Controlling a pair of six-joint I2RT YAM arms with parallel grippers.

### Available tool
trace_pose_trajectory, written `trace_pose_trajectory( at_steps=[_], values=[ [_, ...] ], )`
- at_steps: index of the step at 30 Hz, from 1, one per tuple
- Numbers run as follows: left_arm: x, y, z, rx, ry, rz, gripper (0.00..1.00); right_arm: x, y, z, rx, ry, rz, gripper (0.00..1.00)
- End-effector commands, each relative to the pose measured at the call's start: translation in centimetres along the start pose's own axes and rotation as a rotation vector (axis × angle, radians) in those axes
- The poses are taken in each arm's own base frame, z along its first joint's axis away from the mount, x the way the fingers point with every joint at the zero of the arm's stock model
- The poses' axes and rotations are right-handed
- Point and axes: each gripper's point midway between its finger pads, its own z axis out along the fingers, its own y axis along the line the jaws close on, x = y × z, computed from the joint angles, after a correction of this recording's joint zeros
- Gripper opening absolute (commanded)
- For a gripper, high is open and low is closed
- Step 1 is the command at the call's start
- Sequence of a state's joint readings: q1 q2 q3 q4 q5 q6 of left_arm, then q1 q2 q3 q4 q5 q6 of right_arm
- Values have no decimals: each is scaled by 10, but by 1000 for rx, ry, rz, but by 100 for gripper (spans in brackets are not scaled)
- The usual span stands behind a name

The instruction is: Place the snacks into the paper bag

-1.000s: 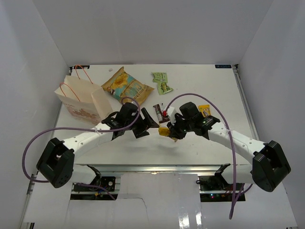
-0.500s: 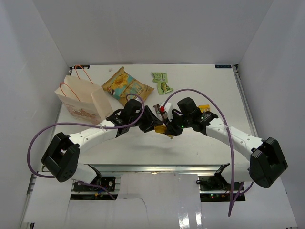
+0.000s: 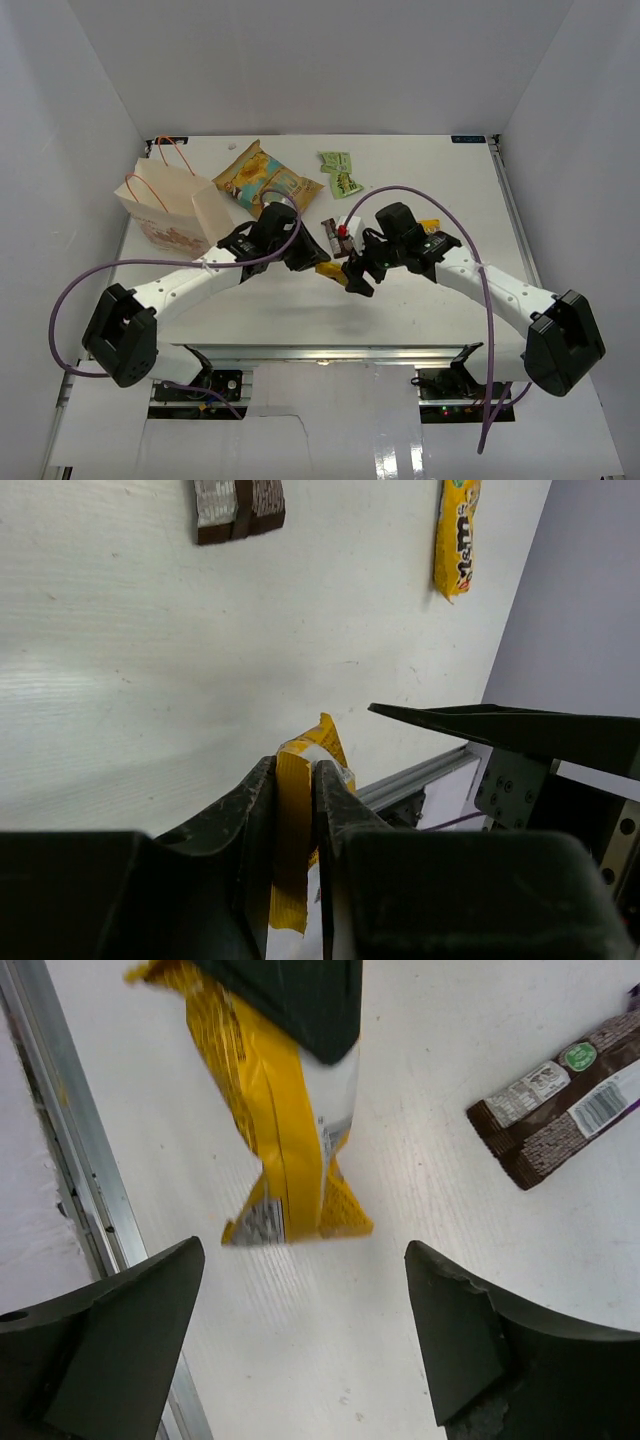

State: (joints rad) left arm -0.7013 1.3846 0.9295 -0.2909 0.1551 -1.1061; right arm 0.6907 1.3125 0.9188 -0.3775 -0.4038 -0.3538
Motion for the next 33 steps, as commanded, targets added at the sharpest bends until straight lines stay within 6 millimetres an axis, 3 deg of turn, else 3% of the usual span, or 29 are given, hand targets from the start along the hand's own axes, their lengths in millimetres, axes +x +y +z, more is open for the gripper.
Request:
trace_pose_trajectory(
  at_steps=[1, 2, 4, 5, 7, 8, 9, 10, 11, 13, 14, 19, 25, 29, 33],
  values=[
    [-39, -17, -43, -53, -145, 110, 4, -31, -6, -29, 1, -80, -138, 88],
    [-55, -12, -51, -107, -216, 163, 3, -36, -4, -37, -11, -106, -158, 88],
    [-75, -23, -81, -147, -285, 218, 3, -36, -15, -51, 6, -124, -163, 89],
    [-85, -17, -96, -215, -328, 263, 3, -39, -16, -59, 11, -149, -166, 89],
    [-103, -28, -121, -241, -398, 297, 2, -34, -29, -68, 44, -158, -145, 89],
    [-120, -38, -148, -278, -472, 323, 2, -32, -37, -74, 71, -165, -129, 89],
    [-130, -41, -162, -302, -514, 330, 2, -29, -40, -75, 77, -165, -116, 89],
    [-144, -59, -186, -291, -579, 328, 2, -26, -41, -76, 76, -168, -100, 90],
    [-153, -46, -205, -385, -626, 335, 1, -22, -47, -79, 93, -168, -79, 90],
    [-167, -41, -230, -460, -684, 325, 0, -19, -50, -82, 100, -174, -59, 89],
    [-178, -34, -253, -530, -732, 312, 0, -14, -53, -83, 106, -170, -43, 90],
    [-204, -9, -306, -701, -830, 273, 0, -6, -62, -87, 135, -163, -18, 89],
    [-227, 8, -331, -846, -876, 290, 0, -1, -74, -91, 155, -163, 12, 89],
    [-250, 10, -325, -892, -895, 327, 0, 0, -78, -93, 164, -166, 22, 89],
    [-266, 28, -317, -963, -878, 344, 1, 3, -82, -98, 181, -168, 28, 89]
  ],
)
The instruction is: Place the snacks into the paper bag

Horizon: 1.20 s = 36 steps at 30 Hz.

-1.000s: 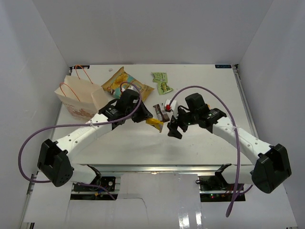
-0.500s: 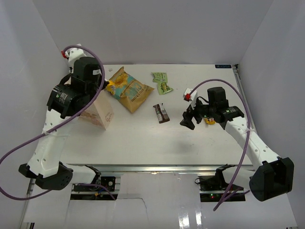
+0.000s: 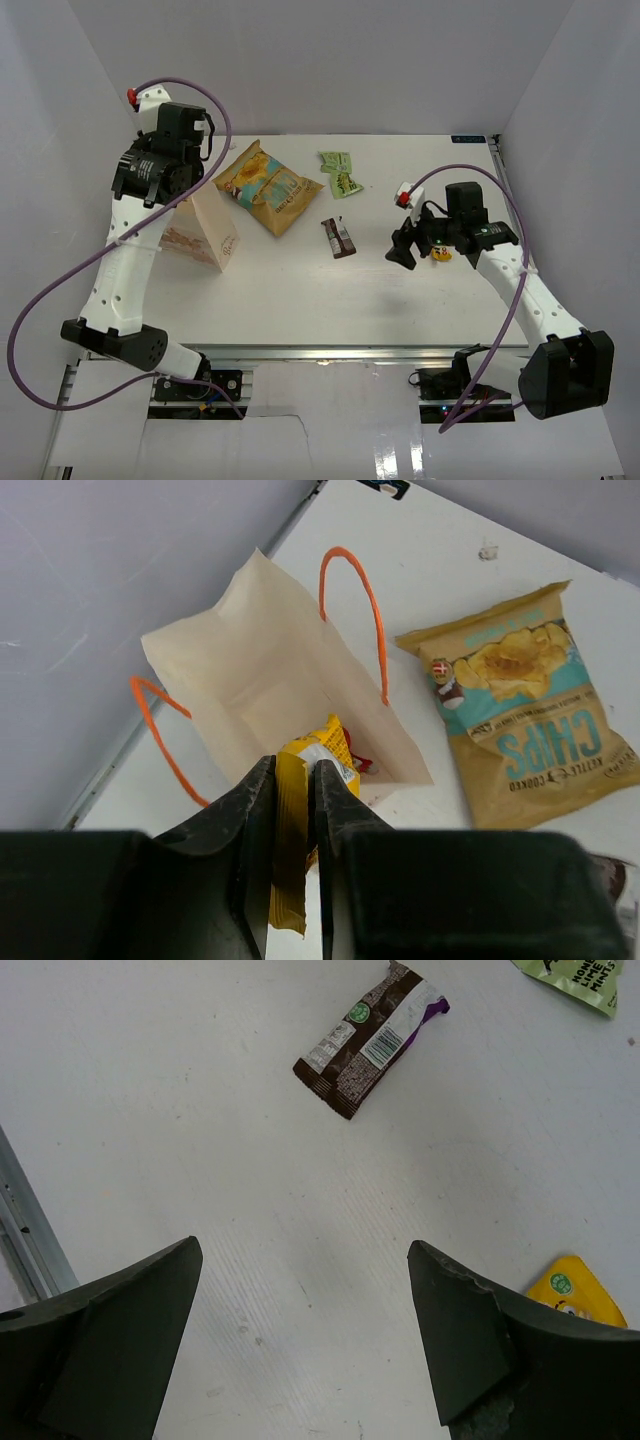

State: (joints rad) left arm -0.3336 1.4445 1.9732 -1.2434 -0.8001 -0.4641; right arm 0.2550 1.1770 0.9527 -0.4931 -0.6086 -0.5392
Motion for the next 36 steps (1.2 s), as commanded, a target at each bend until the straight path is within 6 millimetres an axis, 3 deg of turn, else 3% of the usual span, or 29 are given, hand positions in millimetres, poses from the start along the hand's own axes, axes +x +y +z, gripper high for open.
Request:
trace_pose_trajectory(
  at_steps=[1, 6, 9, 11, 12, 14, 18, 21, 24, 25, 26, 28, 29, 30, 32, 33, 34, 35, 36],
  values=[
    [-10, 14, 18, -62, -47, 26, 1, -3, -4, -5, 4, -21, -15, 89],
    [-4, 8, 40, -17, -27, 29, 12, 13, -21, -7, 81, 28, 56, 89],
    [0, 1, 42, 12, -7, 12, 39, 29, -47, -9, 234, 89, 155, 88],
    [1, 1, 37, 37, -6, -14, 60, 47, -76, -15, 416, 147, 205, 86],
    [3, -4, 34, 71, 4, -35, 65, 60, -90, -21, 523, 194, 258, 86],
    [3, -6, 25, 115, 5, -63, 73, 75, -101, -24, 601, 240, 295, 85],
    [2, -15, 8, 226, 16, -117, 79, 109, -114, -25, 692, 359, 321, 84],
    [0, -28, -9, 348, 24, -144, 81, 123, -124, -20, 733, 391, 320, 83],
    [0, -55, -39, 588, 22, -168, 84, 139, -135, -17, 774, 440, 317, 82],
    [4, -76, -60, 767, 26, -170, 85, 146, -141, -12, 776, 458, 322, 81],
    [14, -91, -63, 857, 34, -180, 86, 146, -148, -12, 788, 460, 329, 80],
    [27, -109, -97, 1079, 85, -209, 87, 160, -153, -5, 776, 497, 360, 78],
    [26, -116, -104, 1146, 72, -230, 87, 164, -156, -3, 770, 503, 377, 75],
    [49, -123, -108, 1204, 164, -261, 87, 164, -158, -1, 764, 499, 388, 70],
    [56, -132, -113, 1271, 183, -307, 86, 173, -156, 7, 725, 502, 414, 63],
    [61, -134, -114, 1294, 204, -333, 86, 174, -155, 8, 712, 501, 420, 53],
    [81, -138, -113, 1310, 290, -374, 86, 176, -152, 9, 702, 501, 429, 47],
    [79, -142, -115, 1343, 277, -395, 86, 175, -150, 10, 681, 483, 436, 38],
    [93, -145, -112, 1340, 319, -408, 85, 176, -146, 11, 664, 479, 439, 35]
  ],
)
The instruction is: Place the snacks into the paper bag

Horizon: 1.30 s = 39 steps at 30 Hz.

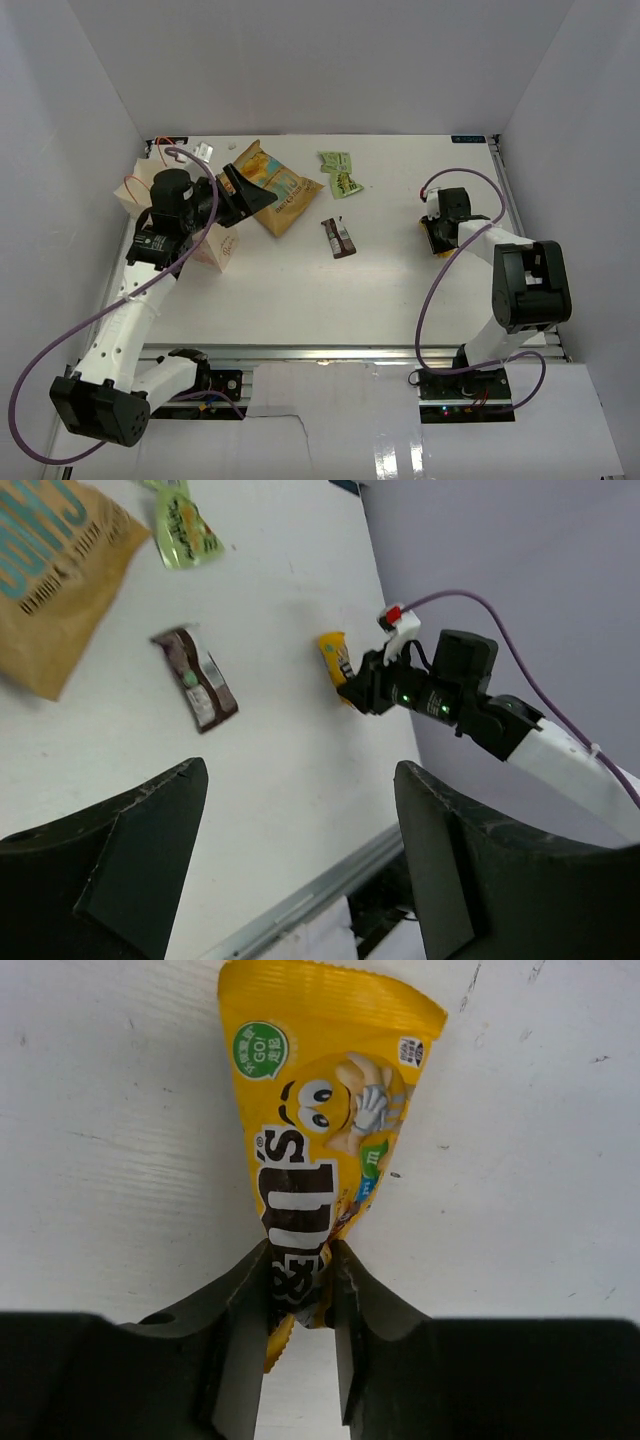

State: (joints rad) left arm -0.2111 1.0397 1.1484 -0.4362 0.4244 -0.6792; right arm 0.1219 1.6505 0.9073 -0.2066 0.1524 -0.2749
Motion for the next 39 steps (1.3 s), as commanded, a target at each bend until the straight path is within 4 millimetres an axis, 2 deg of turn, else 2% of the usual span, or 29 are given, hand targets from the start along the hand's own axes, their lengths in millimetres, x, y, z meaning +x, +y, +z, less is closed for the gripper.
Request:
trace_pose_trajectory(
  at_steps=[1, 2, 3, 4, 6, 7, 8, 9, 10, 11, 13, 15, 17, 18, 19, 20, 22, 25, 30, 33, 34, 39],
  values=[
    [15, -33, 6, 206, 45, -106, 86, -6, 6, -6, -56, -47, 20, 31],
    [23, -40, 10, 228, 60, -104, 86, -9, 12, -10, -102, -70, 22, 26],
    [28, -40, 15, 224, 72, -113, 86, -11, 15, -14, -129, -91, 18, 25],
    [43, -40, 26, 217, 115, -135, 86, -17, 28, -25, -207, -144, -4, 25],
    [55, -40, 42, 199, 130, -153, 86, -23, 42, -39, -293, -201, -34, 24],
    [63, -39, 49, 188, 148, -168, 86, -25, 50, -54, -342, -239, -61, 24],
    [77, -40, 64, 177, 179, -190, 86, -29, 70, -68, -465, -297, -119, 24],
    [84, -41, 72, 176, 195, -197, 86, -35, 78, -84, -515, -348, -150, 24],
    [96, -47, 79, 181, 224, -203, 86, -37, 95, -100, -628, -399, -186, 24],
    [105, -42, 94, 162, 244, -216, 86, -32, 102, -108, -673, -403, -206, 24],
    [121, -48, 107, 161, 279, -231, 86, -38, 115, -132, -763, -477, -242, 24],
    [136, -45, 126, 137, 321, -250, 86, -39, 122, -144, -813, -502, -257, 24],
    [140, -62, 137, 178, 329, -239, 86, -42, 132, -159, -874, -529, -272, 25],
    [152, -59, 148, 163, 359, -244, 86, -44, 134, -164, -888, -538, -277, 25],
    [158, -64, 151, 174, 377, -238, 86, -45, 139, -170, -914, -549, -285, 25],
    [158, -72, 156, 190, 379, -233, 86, -48, 141, -174, -922, -561, -294, 26],
    [172, -74, 166, 189, 414, -231, 86, -51, 146, -180, -941, -569, -300, 26],
    [179, -81, 174, 201, 433, -228, 86, -56, 150, -186, -951, -580, -309, 27],
    [190, -84, 178, 201, 460, -235, 85, -64, 154, -191, -957, -602, -313, 28],
    [198, -82, 178, 196, 483, -247, 72, -70, 156, -193, -959, -616, -314, 28],
    [200, -82, 179, 195, 488, -250, 64, -72, 156, -194, -955, -620, -316, 29],
    [202, -83, 179, 194, 497, -260, 48, -76, 155, -196, -946, -632, -320, 29]
  ],
)
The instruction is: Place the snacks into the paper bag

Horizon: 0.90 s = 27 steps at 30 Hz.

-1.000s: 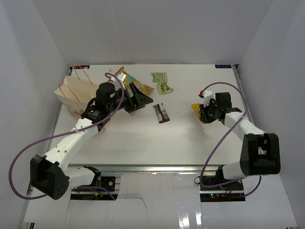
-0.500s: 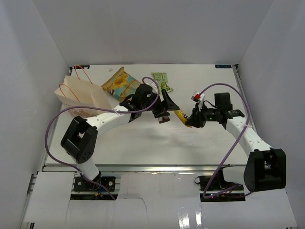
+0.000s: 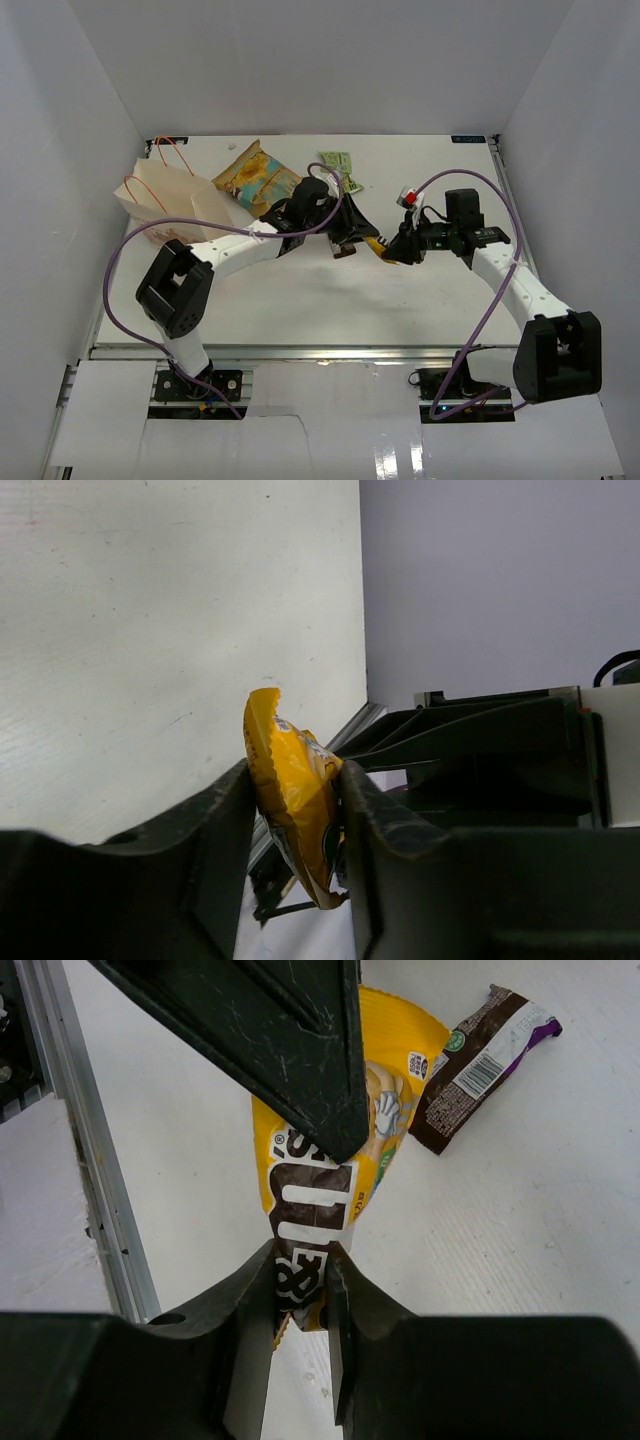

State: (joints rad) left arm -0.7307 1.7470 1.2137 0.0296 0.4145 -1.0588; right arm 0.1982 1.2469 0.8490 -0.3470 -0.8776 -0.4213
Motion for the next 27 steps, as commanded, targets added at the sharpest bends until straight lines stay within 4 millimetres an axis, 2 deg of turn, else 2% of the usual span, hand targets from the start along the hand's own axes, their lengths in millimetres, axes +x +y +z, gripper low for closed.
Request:
trace_pose_trajectory(
  at_steps=[1, 3, 4, 5, 6, 8, 10, 11, 12, 14, 15, 16, 17, 19, 20, 21, 22, 23, 24, 25, 26, 27],
  values=[
    [-6, -25, -4, 62, -8, 26, 40, -35, 2, -5, -1, -72, -85, 30],
    [-6, -27, -4, 63, -9, 30, 32, -34, 2, -6, -2, -71, -85, 32],
    [-8, -29, -6, 60, -13, 34, 20, -35, 3, -6, -4, -73, -90, 37],
    [-10, -29, -7, 51, -23, 44, 17, -35, 3, -6, -3, -70, -95, 42],
    [-10, -26, -9, 26, -22, 46, 14, -35, 4, -7, -5, -70, -103, 56],
    [-15, -28, -16, 0, -44, 69, 11, -37, 4, -9, 2, -69, -120, 67],
    [-25, -19, -31, -97, -83, 114, 9, -39, 3, -12, 18, -61, -143, 77],
    [-33, -23, -40, -123, -114, 141, 9, -40, 3, -13, 24, -62, -158, 80],
    [-43, -12, -59, -221, -159, 178, 8, -40, 2, -14, 32, -58, -171, 82],
    [-57, -9, -86, -308, -224, 217, 7, -42, 3, -17, 41, -60, -191, 82],
    [-64, -4, -108, -378, -247, 224, 6, -41, 2, -17, 44, -57, -191, 83],
    [-80, -9, -136, -436, -336, 274, 6, -40, 2, -17, 47, -54, -191, 83],
    [-87, -12, -155, -473, -377, 289, 6, -39, 1, -17, 50, -53, -191, 83],
    [-106, -22, -212, -582, -496, 326, 6, -36, 0, -16, 55, -47, -184, 83],
    [-111, -26, -231, -616, -537, 334, 6, -34, 0, -15, 55, -43, -180, 83],
    [-117, -30, -260, -673, -576, 330, 6, -32, -1, -15, 57, -40, -177, 83],
    [-121, -30, -281, -717, -613, 330, 5, -31, -1, -14, 54, -37, -174, 83],
    [-132, -25, -312, -802, -694, 325, 5, -30, -3, -13, 56, -34, -170, 83],
    [-130, -16, -333, -879, -700, 316, 4, -29, -3, -13, 56, -31, -166, 83],
    [-135, -20, -353, -908, -743, 312, 4, -29, -4, -12, 56, -30, -166, 83],
    [-141, -14, -377, -981, -788, 307, 4, -28, -5, -12, 60, -25, -161, 83],
    [-140, -9, -388, -1026, -784, 307, 4, -29, -6, -12, 63, -26, -163, 83]
  ],
)
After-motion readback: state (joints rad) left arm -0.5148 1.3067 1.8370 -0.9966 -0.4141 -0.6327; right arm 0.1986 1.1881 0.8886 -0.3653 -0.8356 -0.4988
